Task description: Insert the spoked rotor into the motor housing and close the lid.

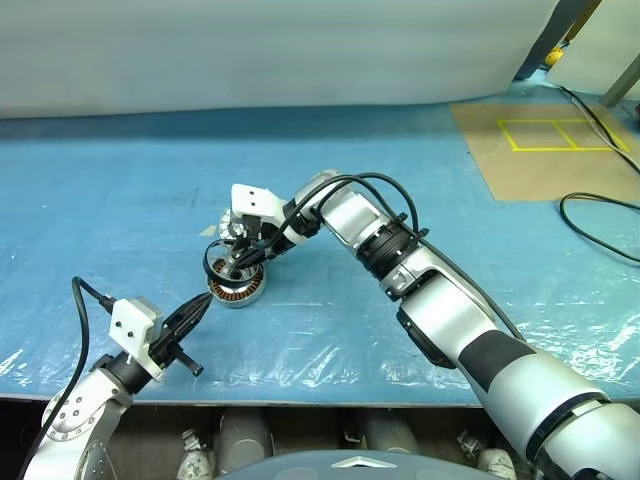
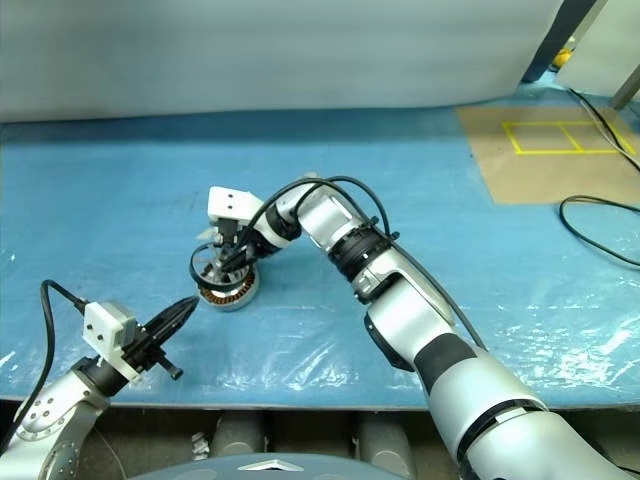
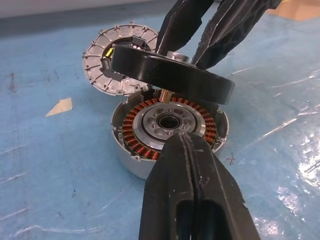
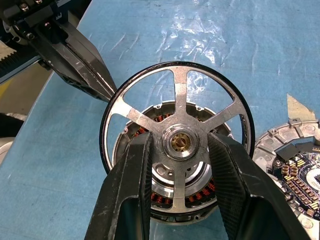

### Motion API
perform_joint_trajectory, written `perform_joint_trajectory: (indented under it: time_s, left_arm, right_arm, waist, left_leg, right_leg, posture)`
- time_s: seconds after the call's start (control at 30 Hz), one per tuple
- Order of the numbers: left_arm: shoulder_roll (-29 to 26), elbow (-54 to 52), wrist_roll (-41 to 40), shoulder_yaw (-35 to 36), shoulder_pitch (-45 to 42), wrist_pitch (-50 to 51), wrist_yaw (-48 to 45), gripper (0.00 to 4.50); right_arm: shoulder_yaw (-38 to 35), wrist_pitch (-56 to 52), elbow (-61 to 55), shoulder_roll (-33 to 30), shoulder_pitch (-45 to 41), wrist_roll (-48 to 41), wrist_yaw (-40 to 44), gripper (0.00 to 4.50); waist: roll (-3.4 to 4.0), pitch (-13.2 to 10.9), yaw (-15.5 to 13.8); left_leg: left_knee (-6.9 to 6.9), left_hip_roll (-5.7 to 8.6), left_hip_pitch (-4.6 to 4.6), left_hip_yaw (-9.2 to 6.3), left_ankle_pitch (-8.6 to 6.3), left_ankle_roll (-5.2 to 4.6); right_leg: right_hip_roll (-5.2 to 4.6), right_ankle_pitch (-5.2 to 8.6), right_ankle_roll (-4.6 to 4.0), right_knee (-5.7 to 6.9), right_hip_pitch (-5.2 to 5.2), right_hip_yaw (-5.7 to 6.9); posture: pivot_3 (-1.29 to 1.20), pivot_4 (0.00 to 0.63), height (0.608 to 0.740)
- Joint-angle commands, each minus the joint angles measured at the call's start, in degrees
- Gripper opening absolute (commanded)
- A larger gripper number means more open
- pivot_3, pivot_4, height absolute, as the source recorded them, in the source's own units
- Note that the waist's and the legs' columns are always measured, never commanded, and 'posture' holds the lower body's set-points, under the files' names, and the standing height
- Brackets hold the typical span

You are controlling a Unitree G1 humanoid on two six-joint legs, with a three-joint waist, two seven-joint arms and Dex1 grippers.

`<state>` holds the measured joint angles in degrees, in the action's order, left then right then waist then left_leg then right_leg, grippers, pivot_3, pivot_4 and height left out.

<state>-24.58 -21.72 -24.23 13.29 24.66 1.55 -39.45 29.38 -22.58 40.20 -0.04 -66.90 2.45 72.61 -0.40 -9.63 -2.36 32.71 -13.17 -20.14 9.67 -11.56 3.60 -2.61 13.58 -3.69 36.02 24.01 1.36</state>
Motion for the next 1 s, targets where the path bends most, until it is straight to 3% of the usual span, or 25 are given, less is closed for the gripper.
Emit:
perform_joint_trajectory:
  time_s: [0.03,0.83,0.93,1.0]
  left_arm:
    - [0.0,-0.4,-0.5,1.3,0.1,-1.5,-0.2,0.0]
    - [-0.8,-1.8,-0.8,1.6,-0.5,-0.3,0.4,0.0]
    - [-1.0,-2.5,-1.0,1.8,-0.3,0.3,0.7,0.0]
    - [-1.2,-2.9,-1.0,2.1,-0.2,0.7,1.0,0.0]
  right_arm:
    - [-1.3,0.1,-1.7,0.7,-1.2,-0.5,0.0,1.7]
    - [0.4,1.2,-1.9,0.5,2.1,2.4,-1.1,1.7]
    - [0.3,1.9,-2.0,0.5,2.2,2.3,-0.9,2.28]
    - [-0.6,1.7,-2.1,0.5,1.9,1.6,-0.5,2.95]
  waist:
    - [0.0,0.0,0.0]
    - [0.0,0.0,0.0]
    - [0.0,0.0,0.0]
    - [0.0,0.0,0.0]
  left_leg:
    - [0.0,0.0,0.0,0.0,0.0,0.0]
    - [0.03,0.0,0.02,0.0,0.0,0.0]
    - [0.04,0.0,0.02,0.0,0.0,0.0]
    - [0.04,0.0,0.03,0.0,0.0,0.0]
  right_leg:
    - [0.0,0.0,0.0,0.0,0.0,0.0]
    - [0.0,0.0,0.0,0.06,0.0,0.0]
    - [0.0,0.0,0.0,0.07,0.0,0.0]
    - [0.0,0.0,0.0,0.09,0.0,0.0]
  posture:
    - [0.0,0.15,0.74]
    - [0.0,0.15,0.74]
    - [0.0,0.15,0.74]
    - [0.0,0.15,0.74]
